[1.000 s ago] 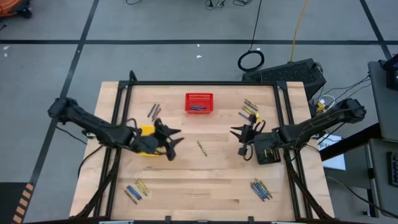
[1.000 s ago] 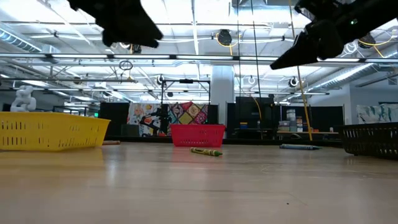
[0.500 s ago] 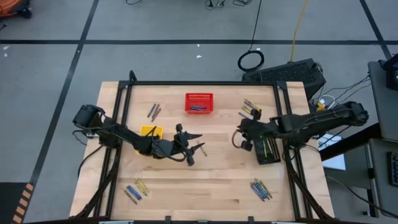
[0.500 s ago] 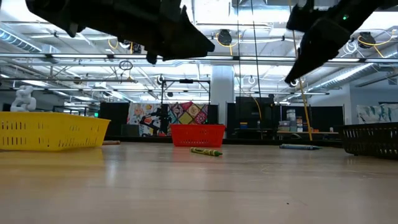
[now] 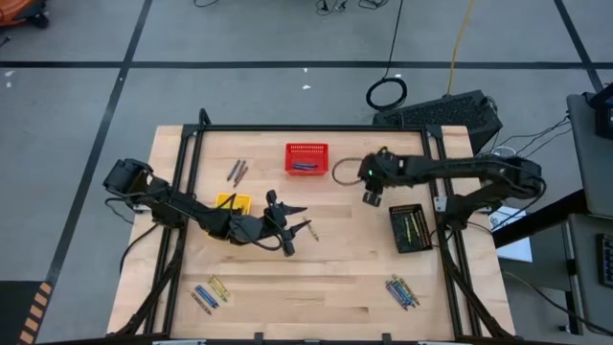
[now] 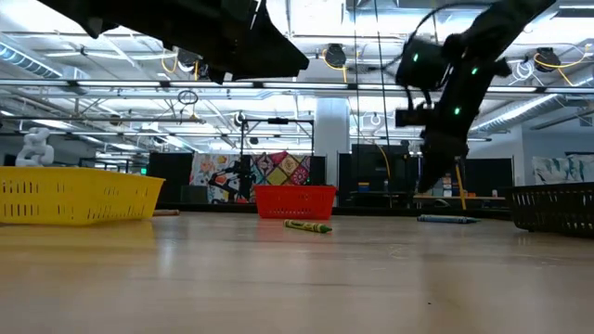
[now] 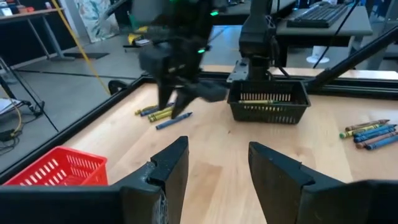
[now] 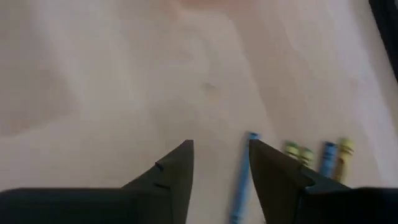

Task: Sort crayons
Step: Put the blue crayon into the red basket

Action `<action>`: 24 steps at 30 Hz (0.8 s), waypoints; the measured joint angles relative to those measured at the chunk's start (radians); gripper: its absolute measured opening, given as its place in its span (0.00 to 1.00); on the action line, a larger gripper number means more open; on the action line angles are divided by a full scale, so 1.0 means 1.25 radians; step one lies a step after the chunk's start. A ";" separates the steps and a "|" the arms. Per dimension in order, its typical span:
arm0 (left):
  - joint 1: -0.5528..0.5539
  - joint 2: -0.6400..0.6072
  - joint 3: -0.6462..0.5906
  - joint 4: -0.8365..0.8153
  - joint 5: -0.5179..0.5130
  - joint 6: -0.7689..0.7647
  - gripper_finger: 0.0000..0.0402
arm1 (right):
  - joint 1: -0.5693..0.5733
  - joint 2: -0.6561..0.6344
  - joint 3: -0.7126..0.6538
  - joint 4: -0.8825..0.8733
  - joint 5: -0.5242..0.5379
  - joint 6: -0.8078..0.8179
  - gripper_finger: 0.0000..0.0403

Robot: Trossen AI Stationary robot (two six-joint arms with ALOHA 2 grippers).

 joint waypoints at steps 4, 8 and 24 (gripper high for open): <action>-0.010 0.000 0.000 -0.008 0.000 -0.001 0.43 | -0.101 0.043 0.000 0.001 -0.104 -0.049 0.37; -0.014 0.000 0.000 -0.030 0.000 -0.002 0.43 | -0.165 0.078 0.000 0.012 -0.168 -0.078 0.37; -0.018 0.000 -0.001 -0.068 -0.009 -0.022 0.43 | -0.200 0.152 0.002 0.024 -0.207 -0.150 0.07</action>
